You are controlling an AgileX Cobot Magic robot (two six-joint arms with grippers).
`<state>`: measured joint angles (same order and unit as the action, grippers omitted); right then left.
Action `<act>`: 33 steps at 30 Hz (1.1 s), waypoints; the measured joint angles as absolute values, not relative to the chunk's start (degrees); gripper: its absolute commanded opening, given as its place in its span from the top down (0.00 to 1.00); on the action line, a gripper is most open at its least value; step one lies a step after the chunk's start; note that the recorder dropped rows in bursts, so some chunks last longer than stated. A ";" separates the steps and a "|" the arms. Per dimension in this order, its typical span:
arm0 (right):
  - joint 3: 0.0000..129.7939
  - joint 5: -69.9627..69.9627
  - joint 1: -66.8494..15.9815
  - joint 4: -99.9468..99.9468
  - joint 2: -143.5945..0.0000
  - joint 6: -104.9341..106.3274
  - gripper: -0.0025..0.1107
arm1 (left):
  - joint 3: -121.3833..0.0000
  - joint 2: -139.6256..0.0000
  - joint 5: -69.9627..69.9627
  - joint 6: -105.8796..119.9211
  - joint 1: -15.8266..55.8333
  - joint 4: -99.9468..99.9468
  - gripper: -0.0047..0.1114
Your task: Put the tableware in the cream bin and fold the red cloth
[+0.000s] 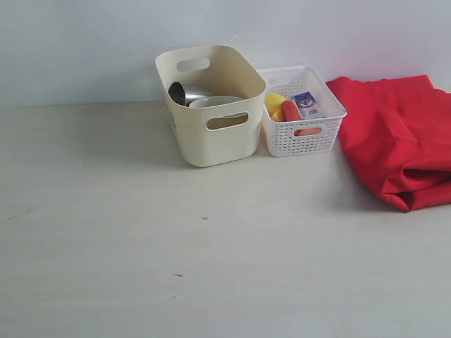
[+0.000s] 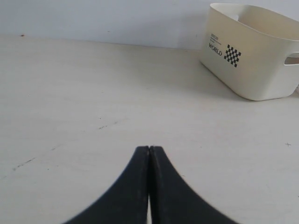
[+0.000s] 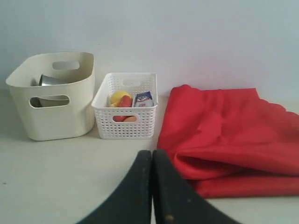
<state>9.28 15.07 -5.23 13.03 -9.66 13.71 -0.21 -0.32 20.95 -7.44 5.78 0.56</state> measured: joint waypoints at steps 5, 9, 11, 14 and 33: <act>6.84 14.13 -5.23 -1.96 -6.23 -2.14 0.98 | -0.21 -0.32 20.95 -7.44 5.78 0.56 0.96; 3.72 14.12 -5.23 -7.32 -3.76 -6.72 0.98 | -0.21 -0.32 20.95 -7.44 5.78 0.56 0.96; 2.03 14.12 -5.23 -8.05 -2.23 -7.18 0.98 | -0.21 -0.32 20.95 -7.44 5.78 0.56 0.96; 0.24 14.37 -5.23 -8.48 -0.50 -7.23 0.98 | -0.21 -0.32 20.95 -7.44 5.78 0.56 0.96; 0.24 16.27 -5.23 2.70 -0.36 4.15 0.98 | -0.21 -0.32 20.95 -7.44 5.78 0.56 0.96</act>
